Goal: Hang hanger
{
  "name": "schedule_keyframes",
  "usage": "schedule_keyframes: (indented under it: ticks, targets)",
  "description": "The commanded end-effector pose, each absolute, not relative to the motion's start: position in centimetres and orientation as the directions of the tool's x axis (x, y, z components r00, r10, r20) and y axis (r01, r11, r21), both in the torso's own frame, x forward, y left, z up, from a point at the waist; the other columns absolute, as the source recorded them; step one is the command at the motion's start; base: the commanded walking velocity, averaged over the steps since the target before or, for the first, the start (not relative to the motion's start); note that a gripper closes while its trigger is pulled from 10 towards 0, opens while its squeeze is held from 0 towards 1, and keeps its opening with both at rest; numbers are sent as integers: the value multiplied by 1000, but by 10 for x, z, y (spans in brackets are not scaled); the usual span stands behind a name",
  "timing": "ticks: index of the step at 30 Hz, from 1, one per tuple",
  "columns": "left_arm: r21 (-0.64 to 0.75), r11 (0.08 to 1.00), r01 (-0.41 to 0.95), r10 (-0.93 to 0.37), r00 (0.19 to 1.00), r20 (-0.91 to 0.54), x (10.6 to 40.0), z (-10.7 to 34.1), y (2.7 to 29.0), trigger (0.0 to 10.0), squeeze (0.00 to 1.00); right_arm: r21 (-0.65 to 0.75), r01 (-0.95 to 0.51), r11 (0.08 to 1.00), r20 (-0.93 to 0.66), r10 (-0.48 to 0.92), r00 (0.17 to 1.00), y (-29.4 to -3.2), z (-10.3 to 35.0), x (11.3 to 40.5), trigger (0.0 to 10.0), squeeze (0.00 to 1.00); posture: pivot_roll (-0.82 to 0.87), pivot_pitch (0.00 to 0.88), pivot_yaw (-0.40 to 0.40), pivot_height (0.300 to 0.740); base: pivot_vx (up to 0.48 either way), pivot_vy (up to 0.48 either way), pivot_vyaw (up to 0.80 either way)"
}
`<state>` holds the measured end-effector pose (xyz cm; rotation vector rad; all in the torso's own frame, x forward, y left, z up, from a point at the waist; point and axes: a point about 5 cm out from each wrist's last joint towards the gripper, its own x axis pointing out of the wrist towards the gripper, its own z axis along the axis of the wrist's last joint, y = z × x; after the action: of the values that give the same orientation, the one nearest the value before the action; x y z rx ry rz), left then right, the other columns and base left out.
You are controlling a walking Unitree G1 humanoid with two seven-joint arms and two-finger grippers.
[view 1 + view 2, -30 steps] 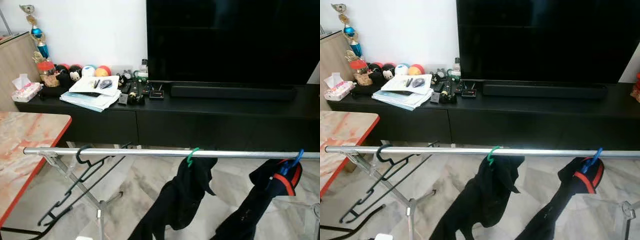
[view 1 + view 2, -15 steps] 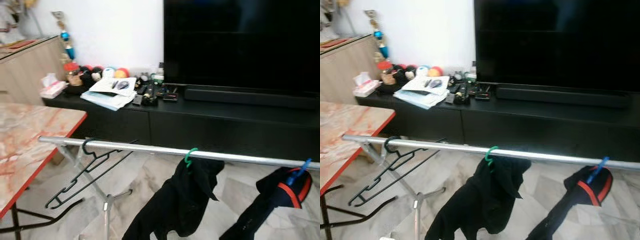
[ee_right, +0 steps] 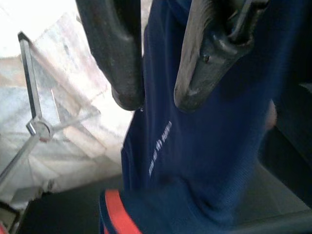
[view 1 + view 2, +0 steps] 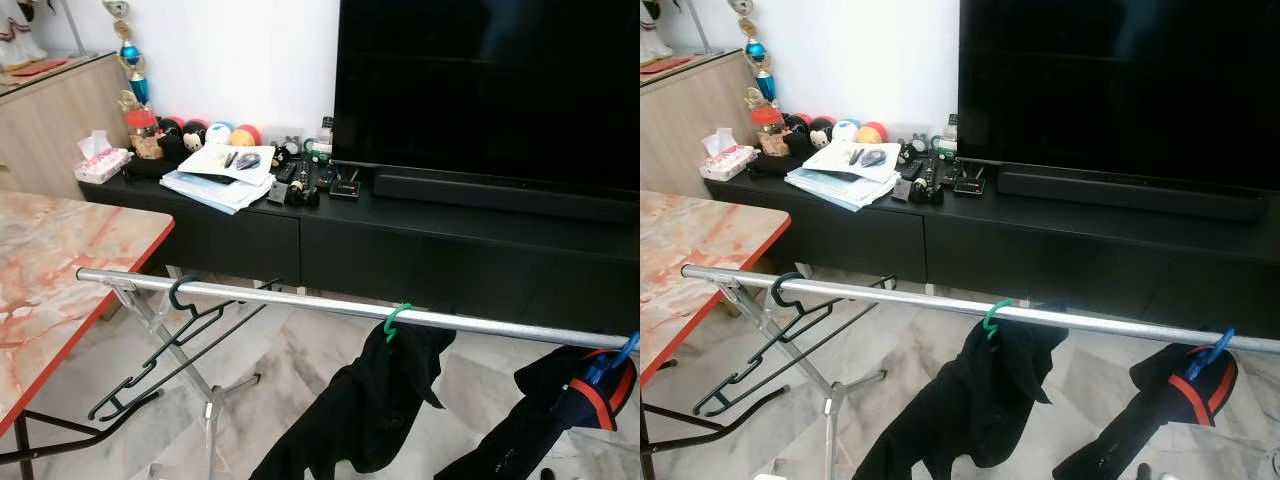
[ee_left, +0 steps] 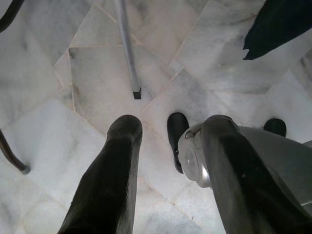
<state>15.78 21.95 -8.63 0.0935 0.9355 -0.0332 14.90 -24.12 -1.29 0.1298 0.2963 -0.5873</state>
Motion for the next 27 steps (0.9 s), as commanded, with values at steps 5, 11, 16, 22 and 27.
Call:
schedule_keyframes:
  ticks: [5,11,16,22,27]
  targets:
    - [70,993,98,1,571,-821,154,-88,219,10000,0,45,554,831,-223,-532,817,-243,17,169,10000,0,71,0,-2,740,0,0,0]
    - [70,992,104,-2,576,-818,156,-88,217,10000,0,22,448,894,-183,-437,881,-244,32,201,10000,0,81,0,-5,740,0,0,0]
    - [74,992,101,2,580,-815,156,-88,217,10000,0,12,446,895,-191,-435,880,-242,33,201,10000,0,97,0,-19,740,0,0,0]
    - [74,991,111,-3,571,-821,151,-90,217,10000,0,-3,432,902,-191,-425,885,-235,32,194,10000,0,94,0,-14,740,0,-289,0]
    - [75,991,115,-4,572,-821,152,-89,217,10000,0,-10,426,905,-191,-420,887,-235,33,194,10000,0,94,0,-15,740,0,-293,0]
